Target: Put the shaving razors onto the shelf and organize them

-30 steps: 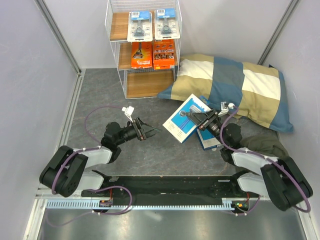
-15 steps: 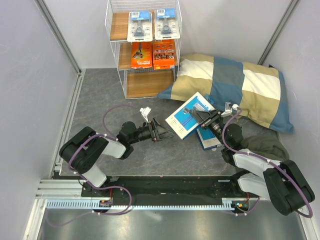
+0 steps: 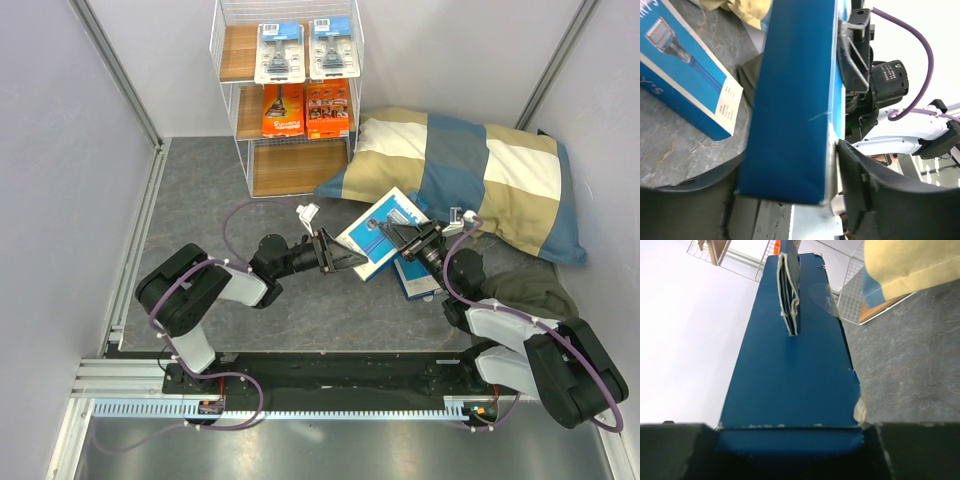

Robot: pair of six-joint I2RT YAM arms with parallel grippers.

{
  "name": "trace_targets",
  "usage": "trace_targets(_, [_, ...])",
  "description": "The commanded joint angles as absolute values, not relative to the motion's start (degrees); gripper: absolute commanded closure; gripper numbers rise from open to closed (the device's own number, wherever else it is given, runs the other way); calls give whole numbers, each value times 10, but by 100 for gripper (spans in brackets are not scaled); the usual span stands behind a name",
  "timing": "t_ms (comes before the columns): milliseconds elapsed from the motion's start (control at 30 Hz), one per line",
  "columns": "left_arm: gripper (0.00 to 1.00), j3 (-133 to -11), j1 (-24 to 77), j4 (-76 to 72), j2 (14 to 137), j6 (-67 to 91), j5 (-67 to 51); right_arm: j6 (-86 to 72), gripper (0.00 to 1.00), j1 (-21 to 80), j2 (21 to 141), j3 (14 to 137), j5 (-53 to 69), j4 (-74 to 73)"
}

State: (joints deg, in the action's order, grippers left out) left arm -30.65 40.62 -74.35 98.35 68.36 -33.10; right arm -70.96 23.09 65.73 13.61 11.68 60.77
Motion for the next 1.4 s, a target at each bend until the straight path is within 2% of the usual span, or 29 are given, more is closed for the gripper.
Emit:
trace_targets(0, [54, -326, 411, -952, 1000, 709, -330, -717, 77, 232, 652, 132, 113, 654])
trace_targets(33, [61, -326, 411, -952, 1003, 711, -332, -717, 76, 232, 652, 132, 113, 652])
trace_targets(67, [79, -325, 410, -950, 1005, 715, -334, -716, 75, 232, 650, 132, 113, 650])
trace_targets(100, [84, -325, 411, -951, 1007, 721, -334, -715, 73, 231, 650, 133, 113, 647])
trace_targets(200, [89, -323, 410, -952, 1017, 725, -335, -714, 64, 232, 649, 132, 113, 638])
trace_targets(233, [89, -322, 408, -952, 1019, 726, -334, -712, 54, 231, 649, 132, 115, 638])
trace_targets(300, [92, -318, 403, -952, 1024, 734, -335, -710, 43, 231, 645, 131, 117, 631])
trace_targets(333, [93, -316, 394, -952, 1026, 736, -335, -708, 34, 232, 643, 130, 118, 628])
trace_targets(433, [94, -303, 371, -952, 1027, 742, -336, -701, 20, 232, 633, 127, 117, 610])
trace_targets(533, [96, -283, 342, -952, 1020, 745, -337, -689, 10, 230, 613, 127, 112, 578])
trace_targets(700, [96, -232, 295, -952, 1004, 748, -339, -671, 5, 229, 580, 128, 96, 526])
trace_targets(967, [96, -133, 224, -953, 977, 758, -306, -666, 5, 223, 574, 125, 95, 509])
trace_targets(1367, [98, -86, 158, -949, 955, 773, -287, -664, 5, 221, 576, 124, 98, 497])
